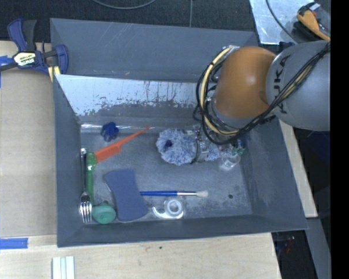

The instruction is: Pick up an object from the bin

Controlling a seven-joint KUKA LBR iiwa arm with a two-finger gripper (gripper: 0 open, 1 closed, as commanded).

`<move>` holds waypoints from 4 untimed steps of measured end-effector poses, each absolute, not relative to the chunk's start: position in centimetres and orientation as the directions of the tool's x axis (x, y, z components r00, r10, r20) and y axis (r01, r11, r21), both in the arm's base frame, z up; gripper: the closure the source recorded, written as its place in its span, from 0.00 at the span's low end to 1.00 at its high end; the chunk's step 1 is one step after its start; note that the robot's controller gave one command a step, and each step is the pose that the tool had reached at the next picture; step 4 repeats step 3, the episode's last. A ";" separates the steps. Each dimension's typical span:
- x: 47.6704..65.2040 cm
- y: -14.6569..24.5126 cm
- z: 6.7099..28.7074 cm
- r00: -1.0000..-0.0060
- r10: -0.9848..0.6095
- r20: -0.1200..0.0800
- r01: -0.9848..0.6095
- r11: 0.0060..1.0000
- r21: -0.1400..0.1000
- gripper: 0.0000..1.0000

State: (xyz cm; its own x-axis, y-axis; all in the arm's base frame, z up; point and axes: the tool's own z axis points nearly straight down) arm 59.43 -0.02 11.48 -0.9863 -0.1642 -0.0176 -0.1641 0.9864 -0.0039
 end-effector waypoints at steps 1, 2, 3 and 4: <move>59.4 0.0 13.1 -0.986 -0.164 -0.019 -0.164 0.987 -0.004 1.00; 59.5 0.0 14.5 -0.986 -0.163 -0.024 -0.163 0.987 -0.005 1.00; 59.5 0.0 17.1 -0.987 -0.162 -0.022 -0.162 0.987 -0.005 1.00; 59.5 0.0 17.1 -0.987 -0.162 -0.022 -0.162 0.987 -0.005 1.00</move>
Offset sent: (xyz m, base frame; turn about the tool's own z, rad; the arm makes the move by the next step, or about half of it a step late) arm -0.0002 -0.0001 0.0302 0.0004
